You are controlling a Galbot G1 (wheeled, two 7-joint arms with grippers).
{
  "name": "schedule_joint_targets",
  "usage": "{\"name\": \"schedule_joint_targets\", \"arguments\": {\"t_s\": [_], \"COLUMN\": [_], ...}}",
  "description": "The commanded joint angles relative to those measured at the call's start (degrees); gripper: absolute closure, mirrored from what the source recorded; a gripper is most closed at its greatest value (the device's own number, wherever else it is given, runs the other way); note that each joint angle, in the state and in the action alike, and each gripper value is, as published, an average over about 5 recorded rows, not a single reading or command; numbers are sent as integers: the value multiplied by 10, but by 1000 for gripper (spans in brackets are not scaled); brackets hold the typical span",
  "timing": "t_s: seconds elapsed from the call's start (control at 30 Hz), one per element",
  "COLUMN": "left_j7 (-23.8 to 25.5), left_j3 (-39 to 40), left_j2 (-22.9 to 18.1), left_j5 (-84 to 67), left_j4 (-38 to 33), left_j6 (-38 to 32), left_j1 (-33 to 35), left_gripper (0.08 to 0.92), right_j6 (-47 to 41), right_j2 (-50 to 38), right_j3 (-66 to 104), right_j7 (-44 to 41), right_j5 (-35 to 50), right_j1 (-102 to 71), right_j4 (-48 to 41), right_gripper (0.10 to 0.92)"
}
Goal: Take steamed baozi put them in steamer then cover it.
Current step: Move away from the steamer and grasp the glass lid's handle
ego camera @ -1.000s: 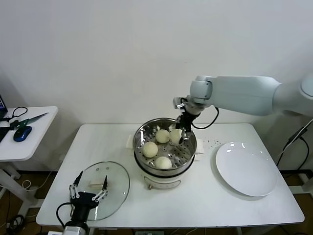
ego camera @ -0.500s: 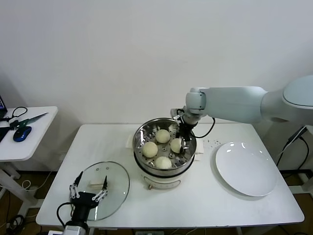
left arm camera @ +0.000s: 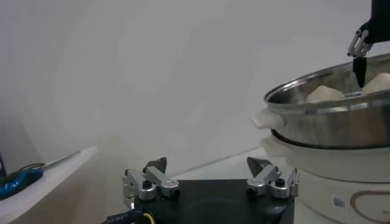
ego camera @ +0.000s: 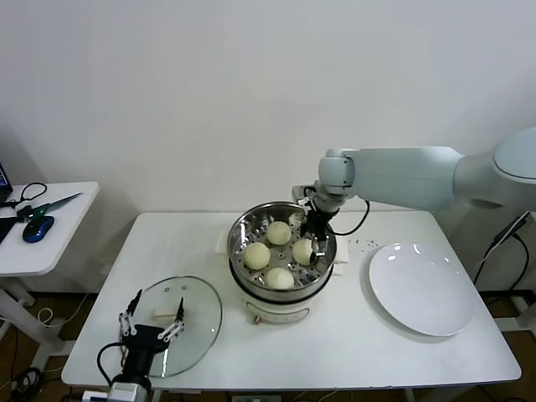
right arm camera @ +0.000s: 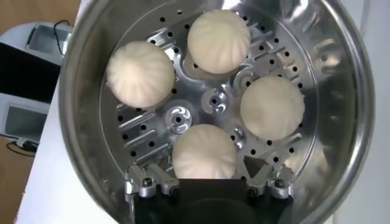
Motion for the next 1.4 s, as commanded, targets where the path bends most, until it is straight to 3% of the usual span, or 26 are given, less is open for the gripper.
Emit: {"name": "schedule_joint_targets", "arguments": {"t_s": [0.03, 0.37, 0.57, 0.77, 0.93, 1.1, 1.4], "left_j7": [0, 0, 0, 1, 5, 9, 30], "left_j3": [-3, -18, -24, -33, -34, -37, -65], "left_j2": [4, -4, -6, -11, -12, -14, -15], "left_j5": [2, 22, 36, 45, 68, 109, 311], "left_j4": [1, 11, 14, 7, 0, -6, -12], "left_j6": [-1, 0, 0, 4, 6, 5, -28], "left_j1": [2, -12, -13, -12, -13, -15, -7], "left_gripper": [177, 177, 177, 177, 177, 177, 177], "right_j6": [39, 202, 253, 266, 270, 267, 245], "right_j2": [-80, -260, -374, -455, -463, -415, -322], "right_j3": [38, 143, 268, 498, 760, 989, 1228], "right_j7": [26, 267, 357, 392, 404, 408, 413], "right_j5": [22, 116, 93, 45, 8, -26, -80], "right_j1": [31, -17, -148, -377, -633, -835, -1057], "right_j4": [29, 111, 159, 192, 208, 216, 242], "right_gripper": [203, 203, 203, 203, 203, 203, 203]}}
